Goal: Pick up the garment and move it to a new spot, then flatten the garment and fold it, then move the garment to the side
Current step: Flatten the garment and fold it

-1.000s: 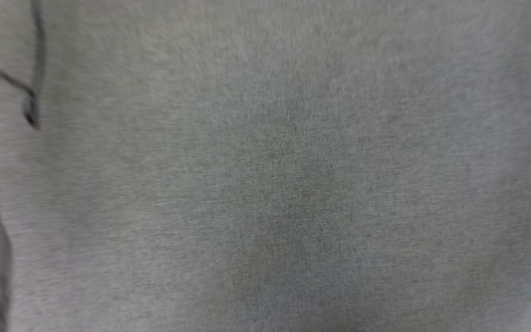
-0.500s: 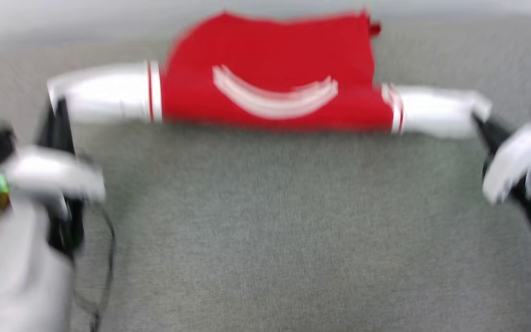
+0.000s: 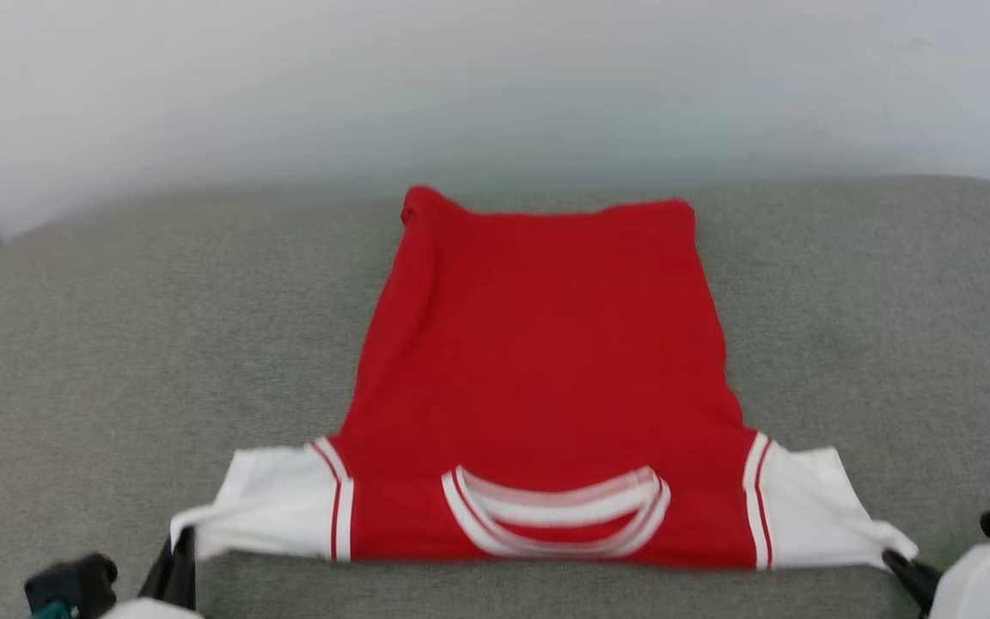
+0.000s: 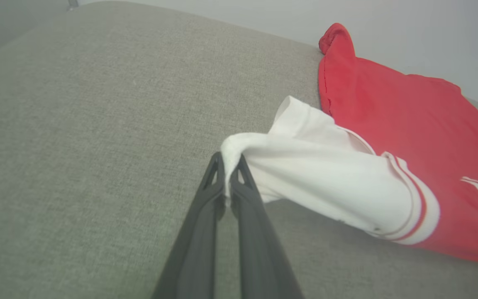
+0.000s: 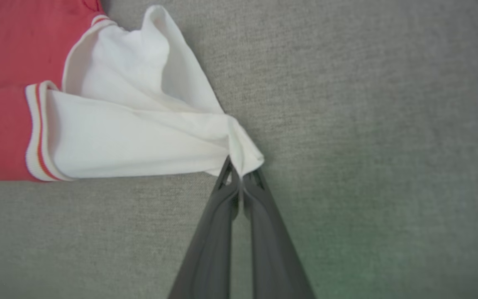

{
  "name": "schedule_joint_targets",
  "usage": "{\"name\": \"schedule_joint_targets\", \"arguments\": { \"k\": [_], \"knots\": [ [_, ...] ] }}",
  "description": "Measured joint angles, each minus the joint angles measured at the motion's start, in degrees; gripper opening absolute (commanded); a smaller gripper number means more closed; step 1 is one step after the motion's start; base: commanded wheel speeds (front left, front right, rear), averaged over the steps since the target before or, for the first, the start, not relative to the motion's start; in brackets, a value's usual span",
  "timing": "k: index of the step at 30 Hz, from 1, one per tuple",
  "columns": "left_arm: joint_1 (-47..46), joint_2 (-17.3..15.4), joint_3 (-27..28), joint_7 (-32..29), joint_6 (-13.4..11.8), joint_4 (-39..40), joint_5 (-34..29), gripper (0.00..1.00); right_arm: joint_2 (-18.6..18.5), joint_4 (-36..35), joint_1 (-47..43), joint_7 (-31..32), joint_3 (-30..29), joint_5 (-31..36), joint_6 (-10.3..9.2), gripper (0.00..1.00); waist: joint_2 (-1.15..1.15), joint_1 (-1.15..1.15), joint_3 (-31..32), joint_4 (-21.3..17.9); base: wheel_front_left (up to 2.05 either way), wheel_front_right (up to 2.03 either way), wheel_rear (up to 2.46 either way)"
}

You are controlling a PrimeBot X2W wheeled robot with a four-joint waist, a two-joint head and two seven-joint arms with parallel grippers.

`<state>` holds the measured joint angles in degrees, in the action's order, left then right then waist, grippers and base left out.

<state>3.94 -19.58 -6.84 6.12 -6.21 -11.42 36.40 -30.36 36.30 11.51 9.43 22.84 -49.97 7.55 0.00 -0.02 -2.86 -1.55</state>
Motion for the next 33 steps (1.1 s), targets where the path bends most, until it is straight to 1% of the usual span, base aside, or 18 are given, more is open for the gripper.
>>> {"name": "schedule_joint_targets", "arguments": {
  "k": [2, 5, 6, 7, 8, 11, 14, 16, 17, 19, 21, 24, 29, 33],
  "knots": [
    [3.3, -0.2, -0.1, -1.3, -0.9, 1.5, 0.1, 0.00, 0.2, -1.6, -4.0, 1.8, -2.9, 0.8, 0.01, 0.00, 0.00, 0.00, 0.8, 0.6, 0.00, 0.00, 0.00],
    [6.5, -0.1, -0.6, -2.4, -1.5, 2.9, 0.3, 0.00, 1.3, -4.7, -9.0, 5.1, -7.3, 2.9, 0.01, 0.00, 0.00, 0.00, 1.3, 1.5, 0.00, 0.00, 0.00],
    [7.1, 0.2, -0.8, -2.5, -1.6, 3.3, 0.3, 0.00, 1.9, -5.8, -10.5, 6.1, -8.9, 3.5, 0.01, 0.25, 0.00, 0.00, 1.3, 1.7, 0.00, 0.00, 0.00],
    [7.6, 0.4, -1.2, -2.5, -1.9, 3.6, 0.3, 0.00, 2.4, -7.0, -11.8, 6.9, -10.7, 4.6, 0.01, 0.61, 0.00, 0.00, 1.3, 1.9, 0.00, 0.00, 0.00],
    [7.8, 0.6, -1.6, -2.5, -1.9, 3.8, 0.2, 0.00, 3.0, -8.2, -13.0, 7.5, -12.2, 6.4, 0.03, 1.00, 0.00, 0.00, 1.2, 2.1, 0.00, 0.00, 0.00],
    [8.1, 1.1, -2.5, -2.4, -2.4, 4.8, -0.5, 0.00, 5.6, -13.5, -16.4, 9.3, -17.2, 9.7, 0.00, 1.00, 0.00, 0.01, 0.7, 2.8, 0.00, 0.00, 0.00],
    [7.9, 1.6, -3.3, -2.4, -2.7, 5.9, -1.0, 0.00, 8.2, -19.2, -17.0, 10.9, -23.4, 14.0, -0.02, 1.00, 0.00, 0.01, -0.1, 3.4, 0.00, 0.00, 0.00],
    [7.2, 1.5, -3.5, -2.4, -3.1, 6.5, -1.7, 0.00, 9.8, -22.4, -14.2, 10.6, -29.1, 17.9, -0.04, 1.00, 0.00, 0.02, -0.8, 3.7, 0.00, 0.00, 0.00],
    [6.7, 1.6, -3.6, -2.2, -3.2, 6.9, -1.9, 0.00, 11.0, -23.7, -11.7, 10.8, -31.4, 18.8, -0.07, 1.00, 0.00, 0.02, -1.3, 3.9, 0.00, 0.00, 0.00],
    [5.2, 1.6, -4.0, -2.0, -3.4, 7.8, -2.5, 0.00, 13.4, -24.8, -6.4, 11.4, -34.1, 22.0, -0.05, 1.00, 0.00, 0.02, -2.4, 4.2, 0.00, 0.00, 0.00],
    [3.6, 1.8, -4.5, -1.8, -3.4, 8.5, -3.0, 0.00, 14.8, -24.0, -0.7, 12.6, -35.6, 23.7, -0.05, 1.00, 0.00, 0.03, -3.8, 4.7, 0.00, 0.00, 0.00],
    [0.6, 2.4, -5.8, -1.4, -3.3, 9.8, -4.0, 0.00, 14.9, -19.7, 9.2, 14.7, -37.0, 24.5, -0.05, 1.00, 0.00, 0.03, -6.3, 5.7, 0.00, 0.00, 0.00],
    [-4.6, 4.0, -7.9, -1.2, -2.3, 10.8, -4.9, 0.00, 13.0, -10.0, 24.2, 22.0, -37.4, 26.5, -0.04, 1.00, 0.00, 0.04, -10.7, 8.5, 0.00, 0.00, 0.00],
    [-8.6, 5.5, -9.9, -0.2, -0.7, 10.4, -5.5, 0.00, 10.7, -3.6, 34.6, 29.6, -38.5, 30.7, -0.05, 1.00, 0.00, 0.04, -14.4, 11.4, 0.00, 0.00, 0.00]
  ]
}}
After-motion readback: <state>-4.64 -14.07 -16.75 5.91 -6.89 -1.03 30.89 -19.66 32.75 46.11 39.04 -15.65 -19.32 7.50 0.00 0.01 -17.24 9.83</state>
